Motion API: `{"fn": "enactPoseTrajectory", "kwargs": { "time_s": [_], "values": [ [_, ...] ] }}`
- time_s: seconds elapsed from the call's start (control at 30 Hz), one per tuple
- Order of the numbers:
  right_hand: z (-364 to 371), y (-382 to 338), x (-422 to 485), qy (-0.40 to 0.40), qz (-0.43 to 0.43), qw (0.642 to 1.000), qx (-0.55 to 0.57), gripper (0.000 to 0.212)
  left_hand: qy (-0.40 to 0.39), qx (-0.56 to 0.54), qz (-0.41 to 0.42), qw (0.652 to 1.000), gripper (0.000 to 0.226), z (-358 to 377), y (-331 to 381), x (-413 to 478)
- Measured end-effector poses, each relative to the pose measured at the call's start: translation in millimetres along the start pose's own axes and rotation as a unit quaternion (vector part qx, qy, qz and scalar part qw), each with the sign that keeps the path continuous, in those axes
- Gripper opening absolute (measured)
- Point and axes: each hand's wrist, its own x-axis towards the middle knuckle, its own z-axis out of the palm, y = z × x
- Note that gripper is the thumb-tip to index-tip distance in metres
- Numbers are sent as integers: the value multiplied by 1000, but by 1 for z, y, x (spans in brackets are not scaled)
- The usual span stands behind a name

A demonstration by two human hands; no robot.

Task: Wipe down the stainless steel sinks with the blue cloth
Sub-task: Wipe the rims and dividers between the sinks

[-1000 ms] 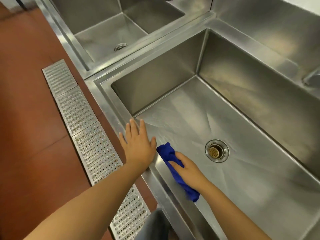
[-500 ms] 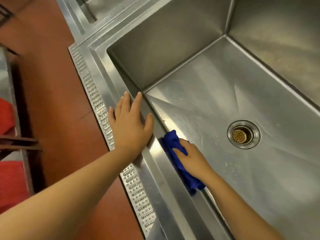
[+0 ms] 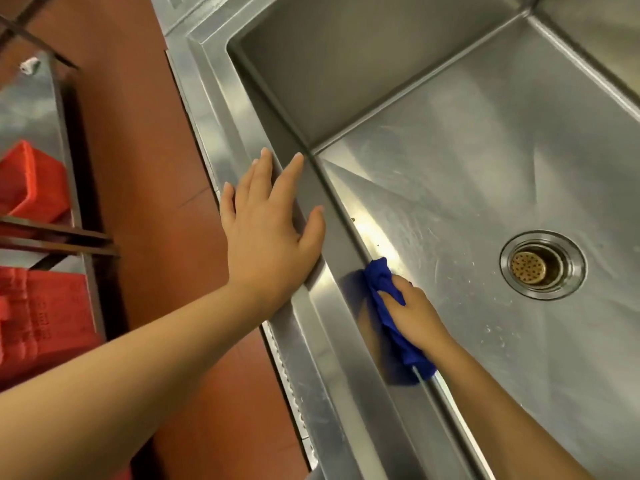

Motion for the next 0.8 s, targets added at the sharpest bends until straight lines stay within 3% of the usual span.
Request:
{"fn": "enactPoseTrajectory", "kwargs": {
  "time_s": [0.17, 0.37, 0.53, 0.6, 0.8],
  "values": [
    [5, -4, 5, 46, -52, 997, 31, 21, 2, -6, 3, 1000, 60, 1, 0, -1],
    [8, 39, 21, 26, 72, 995, -58, 24, 7, -3, 4, 1000, 59, 2, -2, -1],
    [3, 18, -8, 36, -51, 997, 35, 27, 10, -4, 9, 1000, 58, 2, -1, 0],
    [4, 20, -13, 44, -60, 996, 46, 27, 8, -7, 7, 1000, 58, 1, 0, -1],
    [9, 34, 6, 32, 64, 997, -33, 22, 2, -7, 8, 1000, 52, 0, -1, 0]
  ]
}}
